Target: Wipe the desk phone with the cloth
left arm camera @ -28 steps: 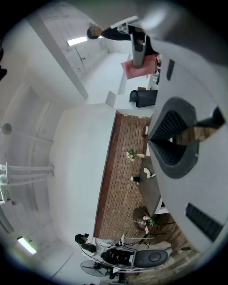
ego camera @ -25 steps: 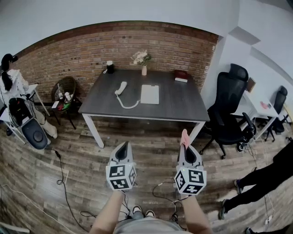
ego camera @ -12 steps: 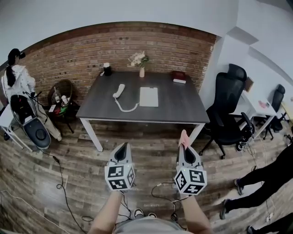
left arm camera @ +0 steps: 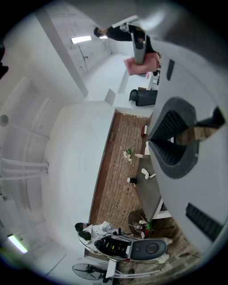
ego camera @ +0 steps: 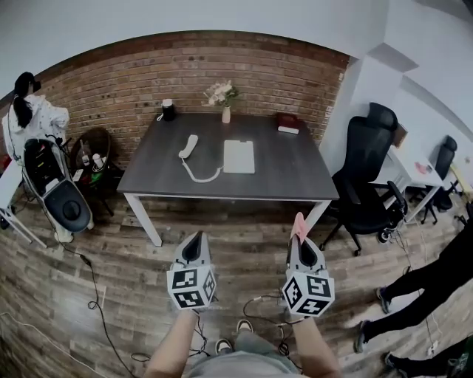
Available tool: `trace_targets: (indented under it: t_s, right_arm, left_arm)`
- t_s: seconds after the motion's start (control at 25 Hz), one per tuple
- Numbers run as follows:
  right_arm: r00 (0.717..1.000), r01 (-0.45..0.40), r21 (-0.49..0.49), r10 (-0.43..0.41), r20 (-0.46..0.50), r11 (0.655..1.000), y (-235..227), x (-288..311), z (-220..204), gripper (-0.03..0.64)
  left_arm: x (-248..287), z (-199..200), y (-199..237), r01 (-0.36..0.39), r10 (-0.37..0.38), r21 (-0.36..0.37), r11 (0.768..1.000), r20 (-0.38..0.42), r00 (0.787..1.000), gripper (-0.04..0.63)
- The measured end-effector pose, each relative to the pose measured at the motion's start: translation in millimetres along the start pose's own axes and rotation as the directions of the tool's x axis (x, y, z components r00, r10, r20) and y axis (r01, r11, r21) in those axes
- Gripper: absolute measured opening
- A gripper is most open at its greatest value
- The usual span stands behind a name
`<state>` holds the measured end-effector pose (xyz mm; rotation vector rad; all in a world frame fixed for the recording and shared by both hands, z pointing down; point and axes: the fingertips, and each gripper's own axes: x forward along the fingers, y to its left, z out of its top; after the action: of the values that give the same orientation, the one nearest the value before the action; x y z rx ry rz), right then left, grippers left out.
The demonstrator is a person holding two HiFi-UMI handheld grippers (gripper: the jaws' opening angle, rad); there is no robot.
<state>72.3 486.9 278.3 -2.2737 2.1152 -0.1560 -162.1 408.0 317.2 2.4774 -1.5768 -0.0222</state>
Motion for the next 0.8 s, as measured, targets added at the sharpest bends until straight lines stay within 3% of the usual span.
trace_targets:
  t_s: [0.32,0.8]
  right_arm:
    - [1.0,-0.009,0.016,0.009,-0.022,1.0,-15,54,-8,0.02]
    - [0.998,-0.062,0.025,0.063,-0.015,0.998,-46,174,10,0.02]
  left_arm:
    - [55,-4,8,-0.008,0.007,-0.009,1.0,-0.021,1.0,0.003]
    - [163,26,21,-0.056,0.056,0.005,0.998,0.006,0.998,0.003]
